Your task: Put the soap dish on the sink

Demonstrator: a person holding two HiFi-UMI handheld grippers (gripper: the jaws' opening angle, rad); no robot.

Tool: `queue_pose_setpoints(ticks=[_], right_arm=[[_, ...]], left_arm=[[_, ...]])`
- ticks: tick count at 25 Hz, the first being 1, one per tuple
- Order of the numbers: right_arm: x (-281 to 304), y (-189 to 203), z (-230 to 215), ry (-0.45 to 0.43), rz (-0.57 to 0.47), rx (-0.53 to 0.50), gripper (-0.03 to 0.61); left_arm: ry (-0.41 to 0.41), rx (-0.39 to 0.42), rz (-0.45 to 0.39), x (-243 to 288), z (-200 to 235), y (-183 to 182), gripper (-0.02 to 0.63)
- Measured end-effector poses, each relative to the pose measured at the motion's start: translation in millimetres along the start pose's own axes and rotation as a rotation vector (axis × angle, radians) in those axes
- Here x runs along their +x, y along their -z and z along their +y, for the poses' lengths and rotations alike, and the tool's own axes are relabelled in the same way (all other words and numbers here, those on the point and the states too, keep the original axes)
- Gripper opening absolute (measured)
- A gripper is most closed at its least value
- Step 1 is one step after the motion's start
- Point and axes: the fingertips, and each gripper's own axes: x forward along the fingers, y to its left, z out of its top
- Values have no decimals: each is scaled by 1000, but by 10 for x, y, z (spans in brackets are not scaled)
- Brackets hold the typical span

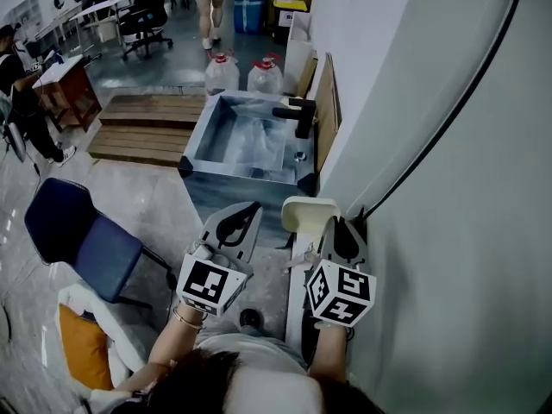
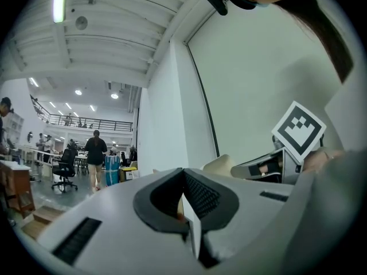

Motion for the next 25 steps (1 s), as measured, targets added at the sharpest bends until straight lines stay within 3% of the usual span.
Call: queue_pose_setpoints(ticks=[25], right_arm=[[659, 51, -48, -36, 37, -8, 41]], left_arm=[[-25, -15, 13, 443, 289, 124, 8]])
